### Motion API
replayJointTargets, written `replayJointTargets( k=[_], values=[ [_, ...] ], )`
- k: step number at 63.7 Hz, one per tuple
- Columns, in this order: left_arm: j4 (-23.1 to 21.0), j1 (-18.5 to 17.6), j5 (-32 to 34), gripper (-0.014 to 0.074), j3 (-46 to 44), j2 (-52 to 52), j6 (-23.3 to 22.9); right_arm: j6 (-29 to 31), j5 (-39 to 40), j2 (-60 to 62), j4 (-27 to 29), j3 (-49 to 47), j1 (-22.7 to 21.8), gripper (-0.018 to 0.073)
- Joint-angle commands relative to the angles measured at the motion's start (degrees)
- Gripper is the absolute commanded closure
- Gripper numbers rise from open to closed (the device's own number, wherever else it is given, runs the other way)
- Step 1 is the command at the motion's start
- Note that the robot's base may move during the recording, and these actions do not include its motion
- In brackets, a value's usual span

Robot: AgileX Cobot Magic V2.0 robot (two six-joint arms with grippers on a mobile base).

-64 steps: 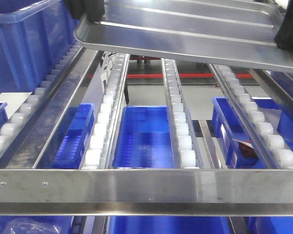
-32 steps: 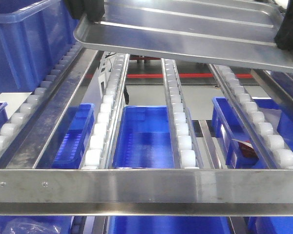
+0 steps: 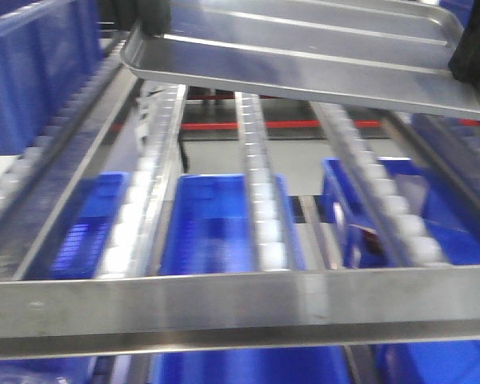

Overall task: Grab silver tray and stack on right shelf
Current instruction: 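Hold the silver tray raised with both grippers while the base drives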

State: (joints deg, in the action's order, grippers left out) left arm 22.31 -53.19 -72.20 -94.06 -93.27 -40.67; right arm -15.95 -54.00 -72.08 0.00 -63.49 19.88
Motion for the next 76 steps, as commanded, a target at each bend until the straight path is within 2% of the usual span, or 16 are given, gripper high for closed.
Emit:
replayJointTargets(
  k=[1,76],
  values=[
    [0.3,-0.97,-1.06,0.0689,-1.8,2.06,1.66,1.64,4.41,1.92,1.19,-2.33,0.16,0.0502],
    [0.3,-0.97,-1.06,0.0689,-1.8,2.06,1.66,1.64,4.41,1.92,1.19,-2.33,0.16,0.0502]
  ],
)
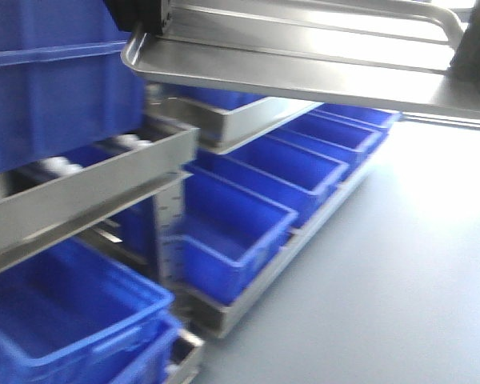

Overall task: Grab silver tray and stack on right shelf
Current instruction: 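Hold the silver tray raised with both grippers while the base drives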

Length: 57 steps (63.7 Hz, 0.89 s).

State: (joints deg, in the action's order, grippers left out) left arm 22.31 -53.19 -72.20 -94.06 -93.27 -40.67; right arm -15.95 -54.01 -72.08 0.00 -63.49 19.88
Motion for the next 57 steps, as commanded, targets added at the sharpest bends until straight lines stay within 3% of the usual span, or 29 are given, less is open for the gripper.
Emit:
replayJointTargets(
  k=[1,57],
  values=[
    [0.3,-0.97,-1.06,0.0689,-1.8,2.06,1.66,1.64,4.42,1.92,1.19,-2.33,0.16,0.0502],
    [0.3,-0.97,-1.06,0.0689,-1.8,2.06,1.66,1.64,4.42,1.92,1.19,-2.33,0.16,0.0502]
  ],
)
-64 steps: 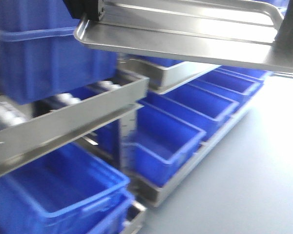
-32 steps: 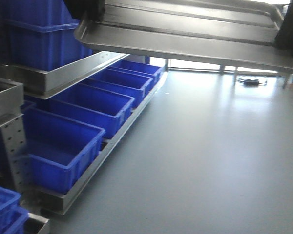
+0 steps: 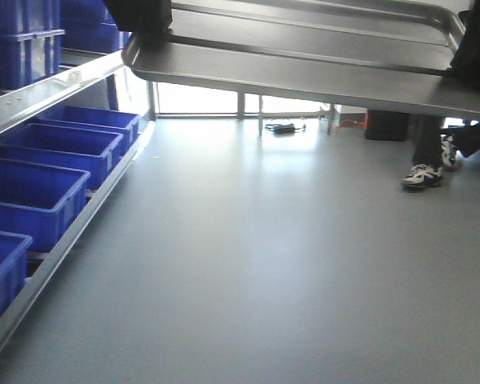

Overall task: Grab silver tray and stack on right shelf
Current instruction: 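Hold the silver tray raised with both grippers while the base drives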

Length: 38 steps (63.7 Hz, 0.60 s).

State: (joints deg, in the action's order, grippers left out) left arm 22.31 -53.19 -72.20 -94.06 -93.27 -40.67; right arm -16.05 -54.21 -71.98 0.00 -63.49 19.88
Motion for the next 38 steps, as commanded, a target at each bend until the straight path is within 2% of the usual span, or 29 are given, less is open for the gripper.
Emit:
replayJointTargets(
  k=[1,38],
  values=[
    [0.3,-0.97,-1.06,0.0689,-1.8,2.06,1.66,1.74,4.62,1.82,1.19,-2.33,0.16,0.0502],
    [0.3,-0.97,-1.06,0.0689,-1.8,2.06,1.66,1.74,4.57,1.82,1.19,-2.33,0.16,0.0502]
  ],
)
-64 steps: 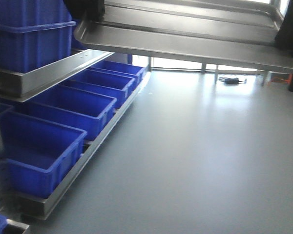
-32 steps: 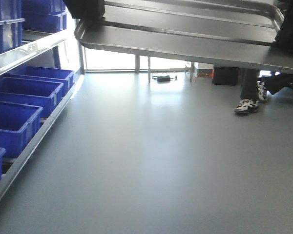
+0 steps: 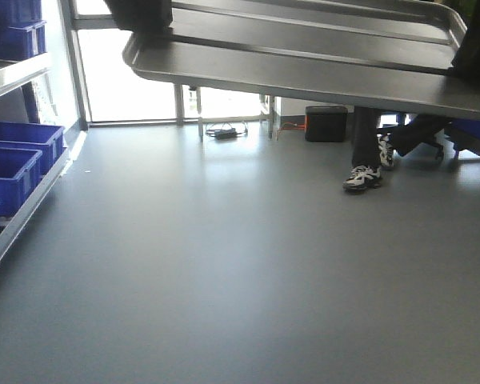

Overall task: Grab silver tray and stack on right shelf
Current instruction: 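Hold the silver tray raised with both grippers while the base drives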

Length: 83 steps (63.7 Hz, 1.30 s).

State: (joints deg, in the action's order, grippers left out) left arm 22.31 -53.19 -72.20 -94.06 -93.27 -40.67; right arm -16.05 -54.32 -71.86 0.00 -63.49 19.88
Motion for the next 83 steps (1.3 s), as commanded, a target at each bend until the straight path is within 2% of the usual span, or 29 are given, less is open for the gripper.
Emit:
replayJointTargets(
  k=[1,83],
  values=[
    [0.3,-0.97,-1.06,0.0689,-1.8,2.06,1.66,1.74,4.67,1.7,1.19,-2.33,0.16,0.0502],
    [-0.14,-0.97,-0.93,0.0689,-1.8,2.06,1.66,1.74,4.68,1.64,1.19,-2.33,0.16,0.0502]
  ],
)
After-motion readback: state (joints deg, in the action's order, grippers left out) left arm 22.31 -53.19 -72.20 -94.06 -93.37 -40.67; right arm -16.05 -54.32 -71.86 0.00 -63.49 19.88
